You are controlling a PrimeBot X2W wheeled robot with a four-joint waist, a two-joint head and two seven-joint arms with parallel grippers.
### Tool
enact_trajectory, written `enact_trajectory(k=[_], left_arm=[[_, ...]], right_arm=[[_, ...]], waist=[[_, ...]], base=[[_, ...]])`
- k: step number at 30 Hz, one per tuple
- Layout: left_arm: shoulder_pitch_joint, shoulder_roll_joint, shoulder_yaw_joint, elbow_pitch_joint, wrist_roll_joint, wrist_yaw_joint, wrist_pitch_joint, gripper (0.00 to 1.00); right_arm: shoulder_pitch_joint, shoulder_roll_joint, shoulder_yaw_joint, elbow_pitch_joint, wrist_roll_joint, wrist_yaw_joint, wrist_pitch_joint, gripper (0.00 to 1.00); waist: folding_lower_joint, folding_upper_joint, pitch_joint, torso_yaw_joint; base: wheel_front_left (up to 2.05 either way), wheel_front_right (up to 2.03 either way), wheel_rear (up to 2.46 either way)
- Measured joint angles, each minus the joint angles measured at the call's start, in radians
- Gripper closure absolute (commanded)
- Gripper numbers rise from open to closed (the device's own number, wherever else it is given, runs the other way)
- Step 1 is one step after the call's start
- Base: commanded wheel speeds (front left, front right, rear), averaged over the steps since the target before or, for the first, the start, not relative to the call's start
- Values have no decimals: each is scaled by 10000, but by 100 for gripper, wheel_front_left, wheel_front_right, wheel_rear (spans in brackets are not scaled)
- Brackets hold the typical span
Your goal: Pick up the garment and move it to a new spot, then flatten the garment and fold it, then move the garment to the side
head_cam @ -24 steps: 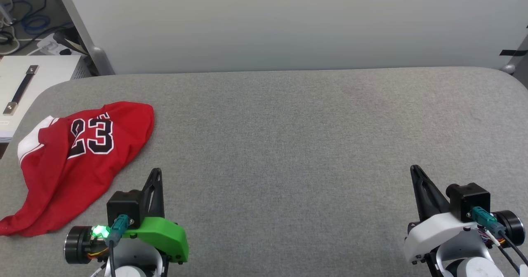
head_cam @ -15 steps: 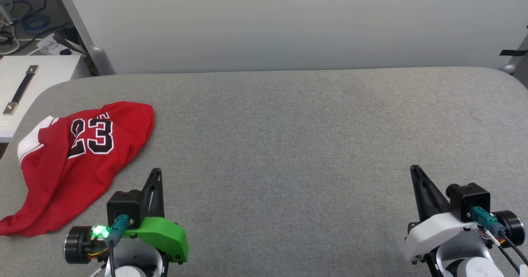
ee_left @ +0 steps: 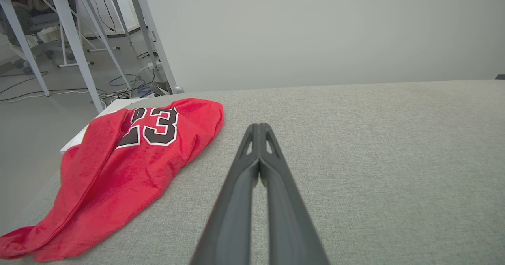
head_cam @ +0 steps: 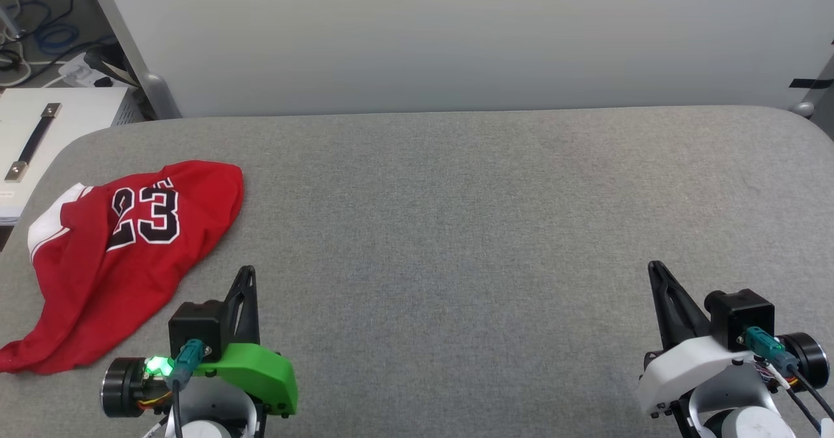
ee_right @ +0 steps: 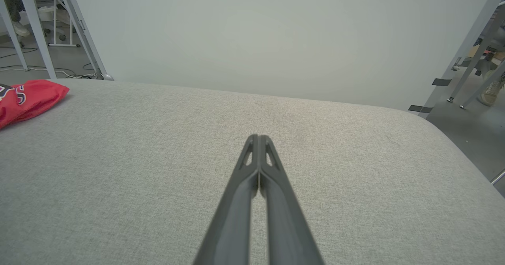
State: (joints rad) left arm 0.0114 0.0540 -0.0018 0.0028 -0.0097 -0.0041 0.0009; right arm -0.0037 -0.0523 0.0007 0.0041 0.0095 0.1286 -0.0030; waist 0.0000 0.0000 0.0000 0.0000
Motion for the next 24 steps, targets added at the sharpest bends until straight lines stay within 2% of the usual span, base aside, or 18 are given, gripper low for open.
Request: enact_trajectory(k=[3, 4, 24], left_arm=[[0, 0, 0, 0, 0, 0, 0, 100], [1, 0, 0, 0, -2, -2, 0, 0], [16, 2, 0, 153, -8, -2, -230, 0]], right_arm=[[0, 0, 0, 0, 0, 0, 2, 100], [0, 0, 0, 2, 2, 0, 0, 0], [-3, -2, -2, 121, 44, 0, -222, 0]], waist=[[0, 0, 0, 0], [0, 0, 0, 0], [0, 0, -49, -3]], base=[[0, 0, 0], [0, 0, 0], [0, 0, 0]])
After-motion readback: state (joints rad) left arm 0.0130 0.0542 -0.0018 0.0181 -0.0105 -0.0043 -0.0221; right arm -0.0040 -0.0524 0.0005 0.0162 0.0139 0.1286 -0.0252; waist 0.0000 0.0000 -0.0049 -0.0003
